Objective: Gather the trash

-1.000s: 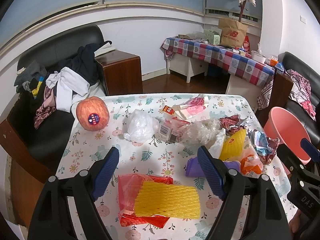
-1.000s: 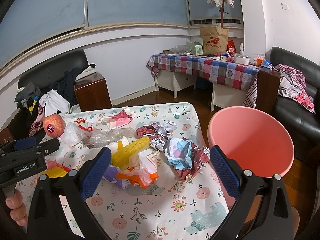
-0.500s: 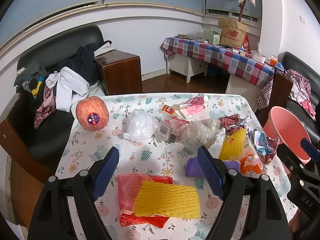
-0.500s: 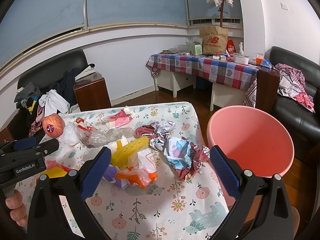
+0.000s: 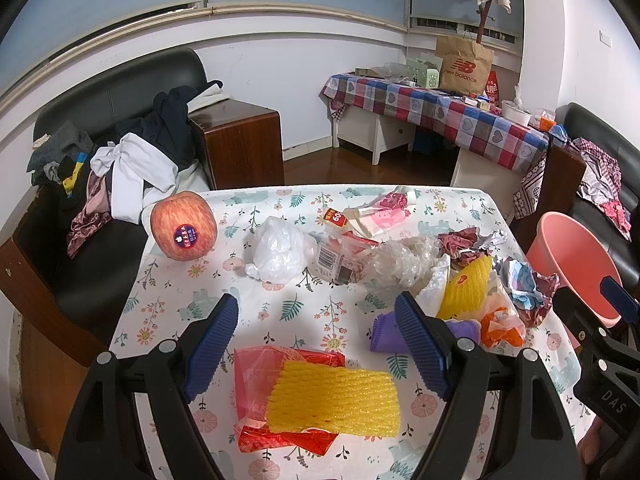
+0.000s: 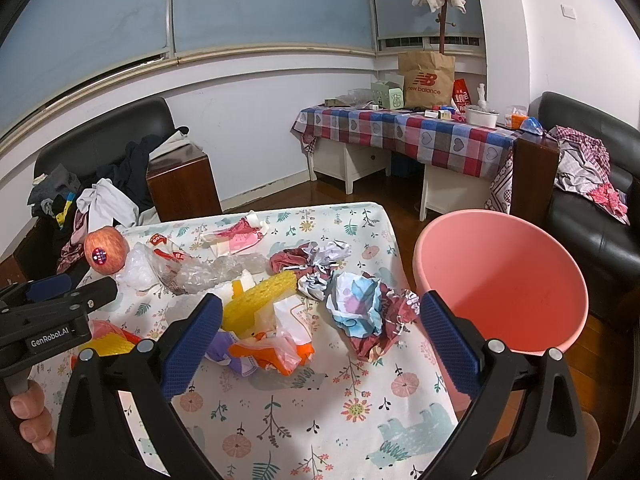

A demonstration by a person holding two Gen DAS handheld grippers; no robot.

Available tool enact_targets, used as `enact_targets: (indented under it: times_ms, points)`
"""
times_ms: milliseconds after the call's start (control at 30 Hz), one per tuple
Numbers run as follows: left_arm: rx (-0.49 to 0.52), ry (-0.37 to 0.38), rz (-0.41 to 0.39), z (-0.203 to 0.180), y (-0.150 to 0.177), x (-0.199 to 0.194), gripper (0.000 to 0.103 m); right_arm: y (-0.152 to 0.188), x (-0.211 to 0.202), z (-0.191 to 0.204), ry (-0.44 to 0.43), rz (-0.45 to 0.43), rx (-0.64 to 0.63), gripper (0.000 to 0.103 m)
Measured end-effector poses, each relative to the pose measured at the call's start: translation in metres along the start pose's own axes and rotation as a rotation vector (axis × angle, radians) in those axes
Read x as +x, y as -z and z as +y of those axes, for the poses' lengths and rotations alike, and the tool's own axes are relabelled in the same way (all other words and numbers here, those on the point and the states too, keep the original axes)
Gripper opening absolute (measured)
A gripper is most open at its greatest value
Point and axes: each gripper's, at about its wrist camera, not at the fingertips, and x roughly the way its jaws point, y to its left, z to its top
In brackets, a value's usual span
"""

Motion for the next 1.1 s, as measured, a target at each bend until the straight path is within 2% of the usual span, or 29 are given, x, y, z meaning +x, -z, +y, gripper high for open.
enact_targets:
  times_ms: [500, 700, 1100]
  points:
    - [0.0, 0.008, -0.007, -0.001, 0.001, -0.006, 0.079, -0.005, -0.002, -0.003, -0.01, 0.005, -0.003, 0.099]
    - [0.003, 0.021, -0.027, 0.0, 0.002, -0.006, 0.077, 0.005, -0.001, -0.005, -0.022, 0.01, -0.003, 0.099]
    - [-0.035, 0.051, -0.001, 0.035, 0.016, -0.015, 0.076, 0.008, 0.002, 0.002, -0.093, 0.046, -0.034, 0.099]
